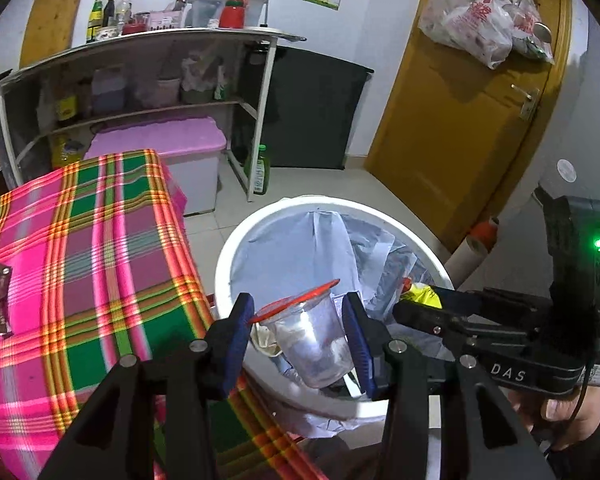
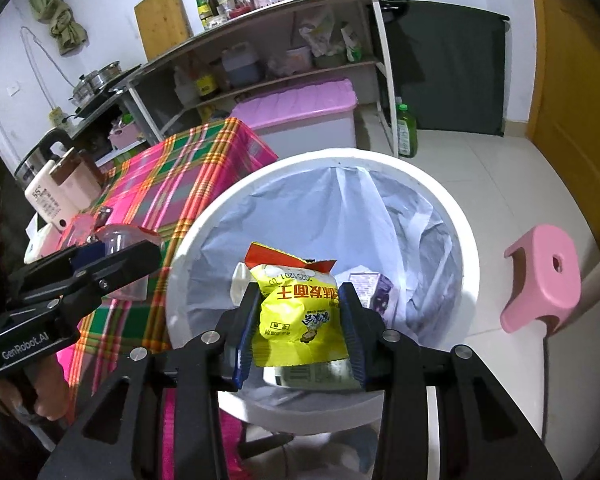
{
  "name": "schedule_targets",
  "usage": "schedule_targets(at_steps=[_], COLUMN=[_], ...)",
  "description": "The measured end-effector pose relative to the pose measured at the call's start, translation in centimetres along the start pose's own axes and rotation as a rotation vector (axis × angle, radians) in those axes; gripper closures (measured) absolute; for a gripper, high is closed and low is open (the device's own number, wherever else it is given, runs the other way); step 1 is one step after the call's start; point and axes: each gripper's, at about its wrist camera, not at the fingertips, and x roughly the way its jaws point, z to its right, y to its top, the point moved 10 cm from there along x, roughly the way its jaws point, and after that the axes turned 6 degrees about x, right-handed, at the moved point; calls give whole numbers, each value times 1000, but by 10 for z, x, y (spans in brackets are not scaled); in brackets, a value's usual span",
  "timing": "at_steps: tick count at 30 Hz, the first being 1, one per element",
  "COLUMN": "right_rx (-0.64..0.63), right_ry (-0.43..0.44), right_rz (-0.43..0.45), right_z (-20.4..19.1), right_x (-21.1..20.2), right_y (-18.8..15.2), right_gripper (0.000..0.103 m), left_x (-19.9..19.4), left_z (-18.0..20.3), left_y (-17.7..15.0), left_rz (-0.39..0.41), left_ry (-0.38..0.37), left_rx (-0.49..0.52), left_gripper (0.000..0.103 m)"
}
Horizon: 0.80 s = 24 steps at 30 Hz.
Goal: Collect trash
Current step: 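Open both grippers to drop the snack bag and cup into the bin, then move both grippers back over the table toward the remaining items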
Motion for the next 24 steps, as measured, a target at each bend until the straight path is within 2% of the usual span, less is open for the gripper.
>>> schedule_targets(at_steps=[3,7,18,24], right_rx=[8,13,16,-5], right_ry=[-7,-6,1,9], right_rz=[-2,9,46,69], right_z=[5,8,2,-13], right_x=[2,3,-15,-28], right_y=[-1,1,3,1], right_gripper=[60,52,52,52], left_x=[4,6,-16,-34], left_z=[1,2,-7,-19], left_y=[1,1,3,-2], left_rz=[-2,-6,33,51], left_ry=[-6,-20,-9,40], left_rx=[6,4,-37,-63], left_gripper=[55,48,48,48])
